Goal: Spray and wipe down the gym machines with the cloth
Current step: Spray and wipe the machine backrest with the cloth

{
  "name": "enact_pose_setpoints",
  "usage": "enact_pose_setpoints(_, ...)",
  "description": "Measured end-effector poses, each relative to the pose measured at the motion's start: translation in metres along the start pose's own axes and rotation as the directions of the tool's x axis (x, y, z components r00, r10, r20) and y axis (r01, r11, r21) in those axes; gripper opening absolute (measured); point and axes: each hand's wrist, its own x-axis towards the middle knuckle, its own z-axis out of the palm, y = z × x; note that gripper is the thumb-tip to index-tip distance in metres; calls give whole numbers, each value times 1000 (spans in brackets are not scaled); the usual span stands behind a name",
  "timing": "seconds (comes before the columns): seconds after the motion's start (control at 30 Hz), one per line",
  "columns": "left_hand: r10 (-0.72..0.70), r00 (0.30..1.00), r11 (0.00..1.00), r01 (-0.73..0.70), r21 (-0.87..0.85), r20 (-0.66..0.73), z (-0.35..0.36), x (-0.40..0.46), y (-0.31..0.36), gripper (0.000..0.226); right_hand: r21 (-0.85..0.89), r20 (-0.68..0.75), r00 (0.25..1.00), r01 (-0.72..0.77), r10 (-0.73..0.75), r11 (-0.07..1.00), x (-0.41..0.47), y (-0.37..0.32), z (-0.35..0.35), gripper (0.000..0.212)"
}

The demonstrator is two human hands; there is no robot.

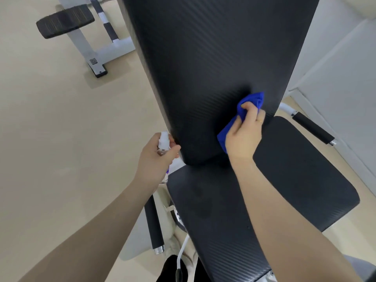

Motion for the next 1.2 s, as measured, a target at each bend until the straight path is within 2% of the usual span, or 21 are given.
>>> enact_pose_setpoints(0.07,-11,1000,999,11,35,12,0,0,-5,5,38,36,997,70,-71,997,-26,-11,13,28)
enact_pose_setpoints(0.13,-23,999,998,21,57,30,0,0,-9,4,12,180,957,229,-228,973,-63,-16,21,36)
enact_pose_setpoints(0.2,-30,998,993,22,116,63,3,-2,-11,2,-43,345,864,405,-367,913,-95,-11,23,55)
enact_pose_setpoints(0.27,-38,996,988,25,153,82,3,-5,-14,4,-50,450,761,543,-466,838,-100,2,21,61)
enact_pose_setpoints(0.3,-39,996,988,25,153,85,3,-6,-16,6,-42,462,755,543,-465,839,-90,7,18,57)
enact_pose_setpoints(0.4,14,996,957,-39,286,90,4,-11,-21,6,-46,438,862,305,-256,951,-47,20,8,30)
enact_pose_setpoints(0.5,95,980,901,-160,403,177,6,-16,-23,14,-65,258,961,121,-100,991,-29,30,7,41)
enact_pose_setpoints(0.57,117,966,866,-214,452,233,8,-18,-23,20,-62,168,986,33,-22,998,-38,20,15,49)
enact_pose_setpoints(0.63,126,953,855,-245,458,277,12,-21,-23,30,-61,209,973,115,-100,991,-57,14,22,54)
enact_pose_setpoints(0.67,128,946,857,-257,447,299,16,-23,-22,35,-84,275,938,240,-209,967,-66,18,21,59)
enact_pose_setpoints(0.73,162,929,842,-306,443,334,24,-26,-20,41,-135,469,749,585,-469,800,-77,36,16,69)
enact_pose_setpoints(0.8,185,916,822,-342,456,355,31,-28,-18,42,-105,558,588,750,-586,653,-61,55,8,62)
enact_pose_setpoints(0.83,184,913,813,-349,465,363,33,-28,-18,42,-96,562,564,771,-605,629,-46,59,4,50)
enact_pose_setpoints(0.87,182,909,802,-357,478,374,35,-28,-16,41,-101,545,574,769,-611,631,-32,61,0,39)
enact_pose_setpoints(0.93,187,905,783,-372,498,382,40,-27,-14,34,-149,467,714,645,-522,749,-9,66,-9,39)
enact_pose_setpoints(1.0,200,912,777,-370,509,358,47,-26,-12,28,-198,336,916,297,-220,934,8,74,-15,50)
enact_pose_setpoints(1.03,203,920,781,-359,512,335,50,-26,-11,30,-216,266,963,95,-35,972,11,77,-14,51)
enact_pose_setpoints(1.07,202,928,788,-343,511,312,54,-26,-11,34,-231,224,970,-47,100,972,10,78,-11,51)
enact_pose_setpoints(1.1,195,933,795,-331,509,302,59,-25,-11,36,-237,227,964,-87,142,968,5,76,-9,51)
enact_pose_setpoints(1.13,188,933,799,-328,505,308,63,-24,-10,38,-217,263,959,-48,106,975,-3,71,-6,53)
enact_pose_setpoints(1.2,170,925,827,-322,462,340,71,-21,-10,39,-174,364,925,186,-112,967,-27,66,-3,62)
